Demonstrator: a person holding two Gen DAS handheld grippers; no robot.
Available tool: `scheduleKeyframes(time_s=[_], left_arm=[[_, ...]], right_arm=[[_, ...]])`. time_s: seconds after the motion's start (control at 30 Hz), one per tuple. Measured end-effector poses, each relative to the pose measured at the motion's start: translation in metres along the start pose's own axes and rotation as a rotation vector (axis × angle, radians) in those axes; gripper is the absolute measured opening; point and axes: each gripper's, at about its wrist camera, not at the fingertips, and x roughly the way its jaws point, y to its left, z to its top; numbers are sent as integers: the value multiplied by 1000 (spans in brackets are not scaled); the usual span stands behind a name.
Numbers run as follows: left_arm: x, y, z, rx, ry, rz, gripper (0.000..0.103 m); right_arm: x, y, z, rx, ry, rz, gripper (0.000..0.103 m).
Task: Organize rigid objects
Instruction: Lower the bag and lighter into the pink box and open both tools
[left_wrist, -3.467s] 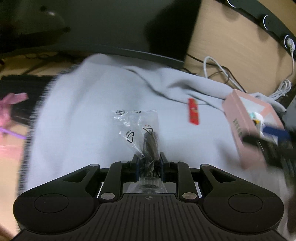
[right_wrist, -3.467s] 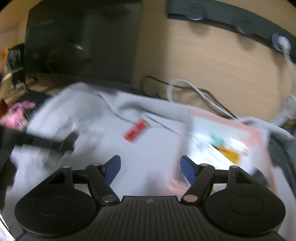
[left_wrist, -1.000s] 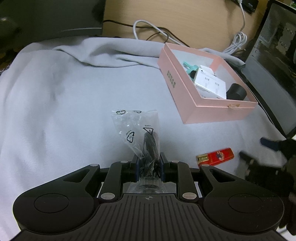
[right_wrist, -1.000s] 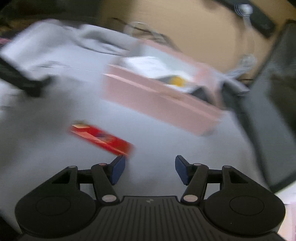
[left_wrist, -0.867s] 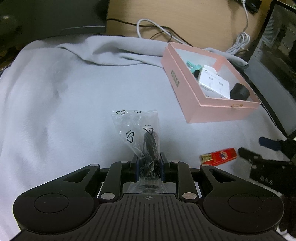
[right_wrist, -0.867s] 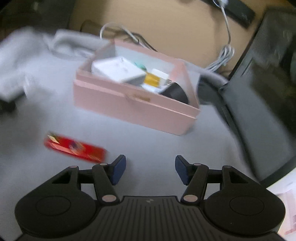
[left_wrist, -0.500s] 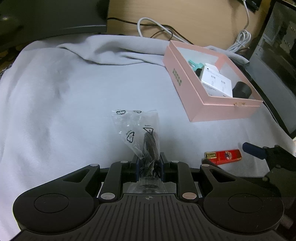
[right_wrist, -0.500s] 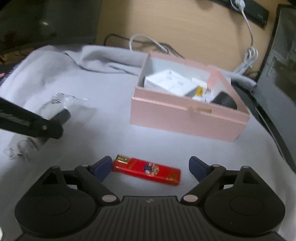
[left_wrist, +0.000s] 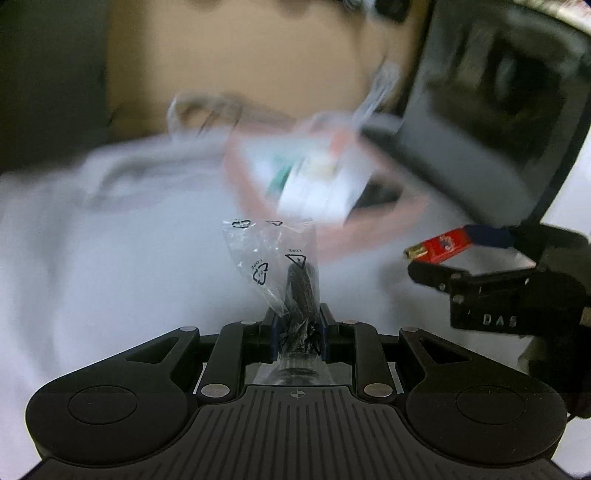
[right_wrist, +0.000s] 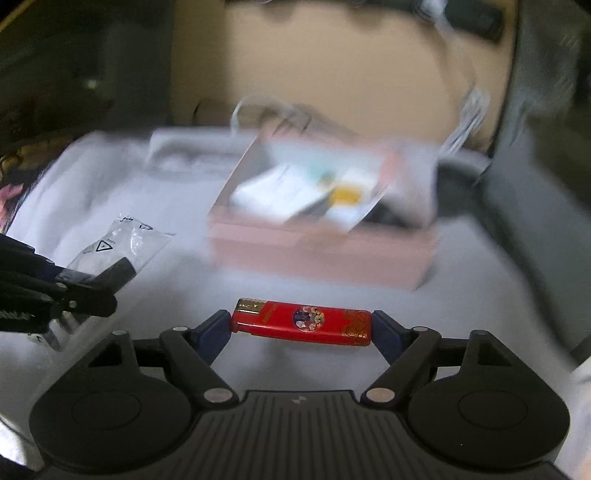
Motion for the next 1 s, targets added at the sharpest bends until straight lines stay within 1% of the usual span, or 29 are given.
scheduleKeyframes(time_s=[0.07,0.13,0.23,0.3,0.37,0.4,0.43,0.47,0.5,0.57,0.63,0.67,0.73,0.8,0.9,1.0], left_arm=[[-1,-8,32,19,-81,-24,23],[4,-16,66,39,-141,-41,23],[15,-27,120,95,-207,-73,24],[22,-31,152,101,-249,-92,25],[38,-30,176,63,-265,-111,29],[52,-29,183,56,-250,-104,31],[69,-29,187,55,-216,-82,31],[86,-30,187,53,-188,-49,31],[99,-30,183,54,-175,-10,31],[107,-28,173,31,-196,14,31],[105,-19,161,-29,-224,18,31],[102,-14,155,-59,-232,35,31],[93,-6,139,-115,-230,100,31],[80,-3,115,-139,-234,154,31],[55,1,65,-175,-233,256,31],[34,2,8,-213,-200,305,31]], right_arm=[[-15,-16,17,-14,-80,-32,82],[-25,-29,35,-37,-161,-57,82],[-25,-44,65,-75,-257,-85,82],[-20,-50,83,-121,-315,-91,82],[-9,-54,100,-156,-351,-94,83],[1,-56,109,-161,-349,-76,84],[11,-59,116,-162,-325,-51,88],[25,-61,122,-161,-281,-22,89],[36,-63,124,-147,-246,-10,89],[51,-69,120,-107,-197,-15,89],[53,-78,105,-68,-187,3,89],[53,-81,97,-55,-180,11,89],[50,-85,79,-42,-155,17,89],[45,-85,59,-27,-125,12,89],[35,-91,30,23,-90,0,89],[21,-92,6,88,-52,-9,89]])
